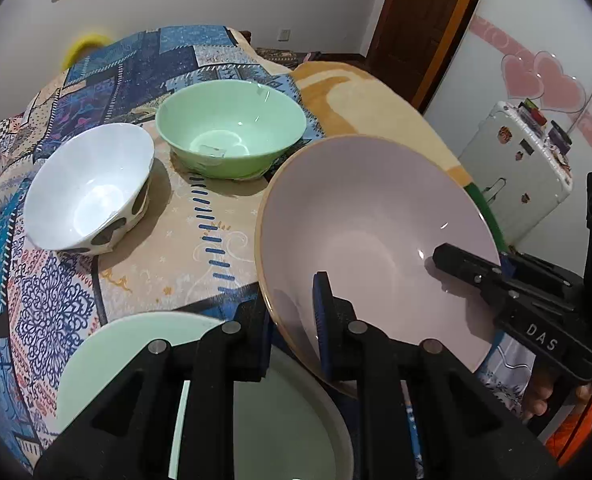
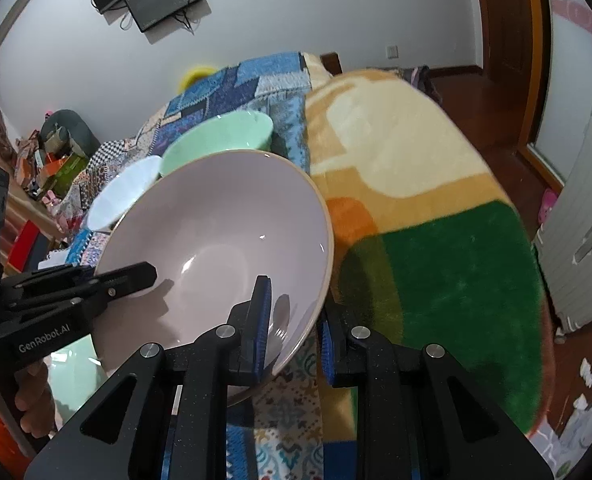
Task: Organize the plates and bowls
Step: 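Grip the pink bowl rim with the left gripper while the right gripper grips it too, then lift the pink bowl with both grippers and carry it over the pale green plate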
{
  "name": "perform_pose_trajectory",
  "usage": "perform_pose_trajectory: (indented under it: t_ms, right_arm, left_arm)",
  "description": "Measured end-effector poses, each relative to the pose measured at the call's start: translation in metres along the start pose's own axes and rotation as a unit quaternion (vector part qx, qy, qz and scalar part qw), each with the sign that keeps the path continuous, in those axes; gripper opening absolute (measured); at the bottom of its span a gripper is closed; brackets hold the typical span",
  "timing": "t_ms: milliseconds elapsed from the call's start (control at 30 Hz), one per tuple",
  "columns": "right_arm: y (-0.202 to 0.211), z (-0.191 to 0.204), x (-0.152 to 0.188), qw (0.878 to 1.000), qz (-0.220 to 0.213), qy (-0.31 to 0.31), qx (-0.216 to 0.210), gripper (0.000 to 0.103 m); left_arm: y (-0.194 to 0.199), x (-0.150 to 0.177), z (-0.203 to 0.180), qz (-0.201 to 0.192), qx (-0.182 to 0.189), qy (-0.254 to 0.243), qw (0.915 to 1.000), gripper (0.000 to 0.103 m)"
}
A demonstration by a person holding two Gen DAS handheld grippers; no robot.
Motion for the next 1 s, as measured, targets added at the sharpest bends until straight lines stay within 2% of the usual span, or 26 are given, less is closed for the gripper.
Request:
perform_pose_trajectory:
  t_ms: [600, 1000]
  right_arm:
    - [0.04, 0.066, 0.005, 0.998, -0.041, 0.048, 0.009, 0.02]
    - [0.037, 0.12, 0.01, 0.995, -0.047, 0.087, 0.003, 0.02]
  left_arm:
    - [0.088, 0.043, 0.019, -0.064, -0.002, 0.018, 0.9978, 0.018]
    - [0.131, 0.082, 0.056, -0.098, -0.001, 0.055, 0.9936, 0.018]
Point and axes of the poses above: each gripper's, at about its wrist camera, not at the fingertips, and y roughly against the way its jaws point, z to its left, x to its underside, the point moved 7 cm from there along -y, roughly the way its jaws point, and after that the axes turned 15 degrees about z, right-handed, at the moved point
